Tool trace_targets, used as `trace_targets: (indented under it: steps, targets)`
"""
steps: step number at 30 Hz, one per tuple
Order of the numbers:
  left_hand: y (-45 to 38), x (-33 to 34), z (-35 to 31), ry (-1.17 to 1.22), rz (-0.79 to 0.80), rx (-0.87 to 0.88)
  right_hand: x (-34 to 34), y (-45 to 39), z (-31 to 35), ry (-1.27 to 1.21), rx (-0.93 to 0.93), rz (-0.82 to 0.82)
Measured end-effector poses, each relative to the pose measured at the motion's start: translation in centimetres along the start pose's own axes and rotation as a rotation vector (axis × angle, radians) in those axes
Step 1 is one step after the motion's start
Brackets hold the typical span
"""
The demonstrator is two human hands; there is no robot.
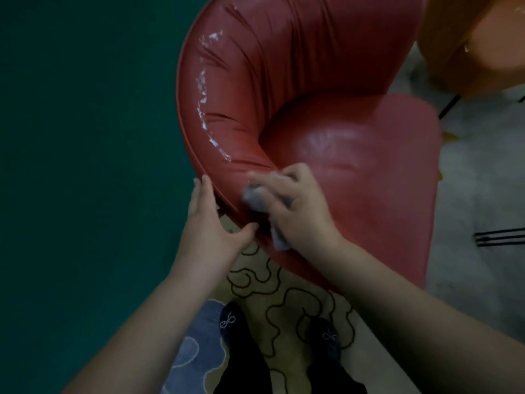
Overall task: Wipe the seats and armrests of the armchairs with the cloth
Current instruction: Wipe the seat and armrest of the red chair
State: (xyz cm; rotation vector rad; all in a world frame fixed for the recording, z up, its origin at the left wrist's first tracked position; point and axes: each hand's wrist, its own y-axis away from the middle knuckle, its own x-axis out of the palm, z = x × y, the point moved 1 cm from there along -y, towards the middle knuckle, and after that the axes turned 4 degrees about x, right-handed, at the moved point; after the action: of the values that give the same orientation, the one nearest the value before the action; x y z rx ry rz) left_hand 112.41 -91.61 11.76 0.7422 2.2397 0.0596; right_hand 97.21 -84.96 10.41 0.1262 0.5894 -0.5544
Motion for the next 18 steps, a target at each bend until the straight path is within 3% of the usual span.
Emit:
trace_targets:
  steps: [2, 10, 12, 14, 15, 18]
  targets:
    - [-0.1, 0.1, 0.0, -0.01, 0.015, 0.012, 1.1, 0.5, 0.8, 0.11, -0.089, 0.059]
    - [-0.4, -1.2, 0.1, 0.02, 0.072, 0.046, -0.3, -1.7, 0.5, 0.079, 0.305, -0.234]
    - [-0.8, -1.4, 0.1, 0.035, 0.053, 0.05, 0.5, -2.0, 1.9, 0.013, 0.175, -0.194]
    - [-1.2, -1.3, 0.1, 0.041, 0.029, 0.056, 1.8, -1.7, 2.1, 0.108, 0.019, -0.047]
    - [-1.3, -1.2, 0.2, 0.049, 0.023, 0.058, 1.9, -1.7, 1.4, 0.137, 0.036, -0.018]
    - [-1.2, -0.9, 0.7, 0.121, 0.021, 0.062, 0.1, -2.7, -1.5, 0.092, 0.317, -0.112]
